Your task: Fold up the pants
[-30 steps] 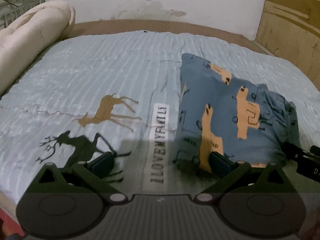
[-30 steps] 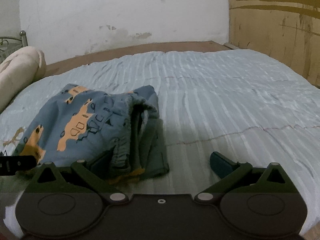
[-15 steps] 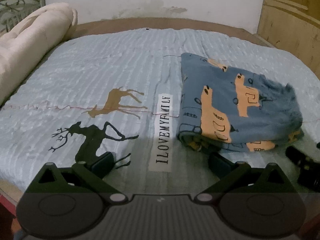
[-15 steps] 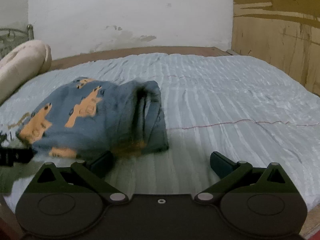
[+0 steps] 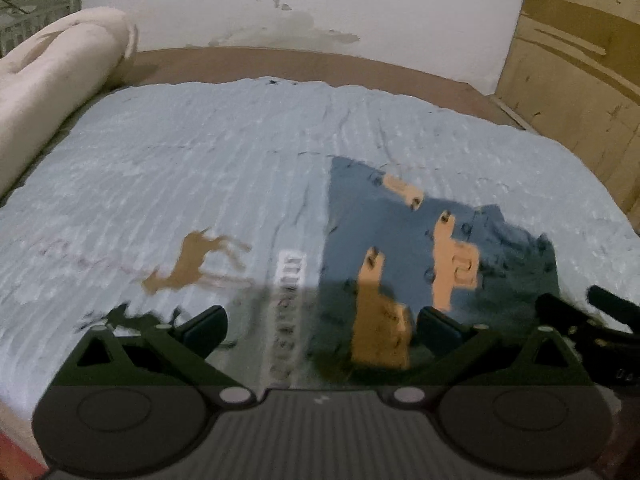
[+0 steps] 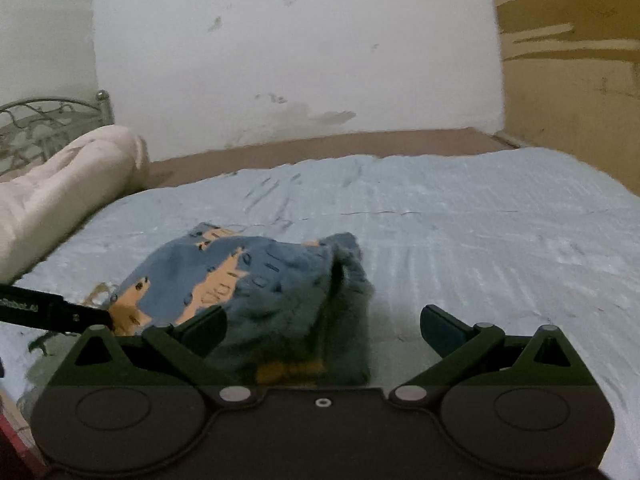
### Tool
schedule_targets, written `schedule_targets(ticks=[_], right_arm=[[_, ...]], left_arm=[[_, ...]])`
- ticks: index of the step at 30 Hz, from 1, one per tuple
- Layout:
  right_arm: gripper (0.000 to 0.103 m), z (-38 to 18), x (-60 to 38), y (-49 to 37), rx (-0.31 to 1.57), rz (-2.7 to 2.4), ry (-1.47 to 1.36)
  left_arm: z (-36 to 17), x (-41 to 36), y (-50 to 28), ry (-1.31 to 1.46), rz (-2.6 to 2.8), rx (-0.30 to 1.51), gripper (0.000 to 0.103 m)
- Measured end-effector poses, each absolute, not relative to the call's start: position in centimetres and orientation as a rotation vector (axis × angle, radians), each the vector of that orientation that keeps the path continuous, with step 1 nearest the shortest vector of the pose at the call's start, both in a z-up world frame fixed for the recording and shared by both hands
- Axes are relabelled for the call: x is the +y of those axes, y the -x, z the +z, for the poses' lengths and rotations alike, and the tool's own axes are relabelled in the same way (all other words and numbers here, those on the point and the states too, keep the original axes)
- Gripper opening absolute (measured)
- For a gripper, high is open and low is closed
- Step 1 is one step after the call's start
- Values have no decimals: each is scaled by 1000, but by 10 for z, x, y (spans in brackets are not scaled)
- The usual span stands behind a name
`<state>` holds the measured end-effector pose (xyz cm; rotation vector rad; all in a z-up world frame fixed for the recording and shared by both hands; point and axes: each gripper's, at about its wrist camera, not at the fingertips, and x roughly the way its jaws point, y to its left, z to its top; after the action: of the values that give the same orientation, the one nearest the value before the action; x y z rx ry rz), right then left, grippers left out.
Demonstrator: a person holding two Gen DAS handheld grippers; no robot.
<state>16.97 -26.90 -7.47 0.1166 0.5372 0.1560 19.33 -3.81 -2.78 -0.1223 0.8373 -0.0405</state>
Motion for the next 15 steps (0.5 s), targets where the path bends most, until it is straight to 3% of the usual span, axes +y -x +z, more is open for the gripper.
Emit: schedule_targets(ticks=[8, 15], right_arm=[[102, -100, -279, -228, 690, 261, -150], [102, -106, -323, -243, 680, 352, -361]], left_arm=[[-50, -44, -239, 63, -53, 873, 102], [-67, -17, -240, 163, -118, 886, 103]])
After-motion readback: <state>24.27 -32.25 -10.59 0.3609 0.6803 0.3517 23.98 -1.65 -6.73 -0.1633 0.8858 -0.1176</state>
